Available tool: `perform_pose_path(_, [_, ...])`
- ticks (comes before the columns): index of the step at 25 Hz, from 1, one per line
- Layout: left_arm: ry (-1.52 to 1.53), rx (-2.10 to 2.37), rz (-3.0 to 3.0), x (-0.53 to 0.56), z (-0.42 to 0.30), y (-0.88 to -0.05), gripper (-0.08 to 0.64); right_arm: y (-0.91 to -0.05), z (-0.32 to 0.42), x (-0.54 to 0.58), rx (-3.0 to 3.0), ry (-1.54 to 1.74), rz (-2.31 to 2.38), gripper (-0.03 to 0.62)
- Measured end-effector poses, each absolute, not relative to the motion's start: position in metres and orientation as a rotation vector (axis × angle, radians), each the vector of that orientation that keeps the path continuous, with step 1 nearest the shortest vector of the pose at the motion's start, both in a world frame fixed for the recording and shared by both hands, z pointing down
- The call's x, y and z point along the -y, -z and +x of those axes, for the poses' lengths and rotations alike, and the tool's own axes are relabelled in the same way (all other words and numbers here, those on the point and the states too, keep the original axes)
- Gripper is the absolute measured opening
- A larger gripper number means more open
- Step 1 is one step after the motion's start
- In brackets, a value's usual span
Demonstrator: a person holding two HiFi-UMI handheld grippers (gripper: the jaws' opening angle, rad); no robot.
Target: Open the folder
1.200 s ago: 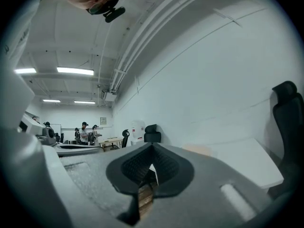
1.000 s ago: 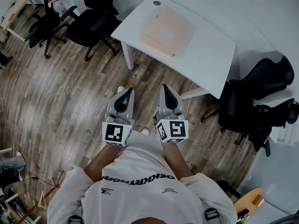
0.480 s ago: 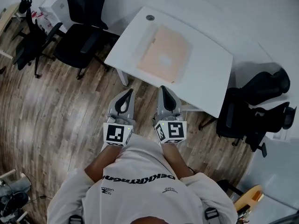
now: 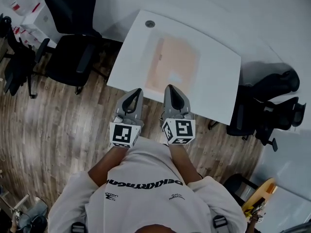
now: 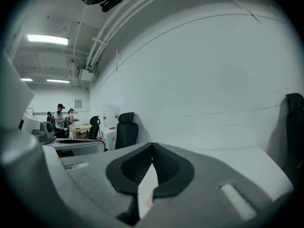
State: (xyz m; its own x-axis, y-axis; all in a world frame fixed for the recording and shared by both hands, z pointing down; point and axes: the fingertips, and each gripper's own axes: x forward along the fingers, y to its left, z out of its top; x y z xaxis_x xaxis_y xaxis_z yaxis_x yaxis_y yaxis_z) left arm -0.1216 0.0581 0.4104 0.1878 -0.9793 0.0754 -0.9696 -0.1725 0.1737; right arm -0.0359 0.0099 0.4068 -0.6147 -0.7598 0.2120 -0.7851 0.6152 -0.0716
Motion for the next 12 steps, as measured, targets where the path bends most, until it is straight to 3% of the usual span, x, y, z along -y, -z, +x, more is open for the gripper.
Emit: perform_pose_path(12, [0.052, 1.707, 2.330, 0.018, -0.153, -0.440, -0.009, -0.437, -0.081, 0.053, 2.494, -0.315, 1.346, -0.003])
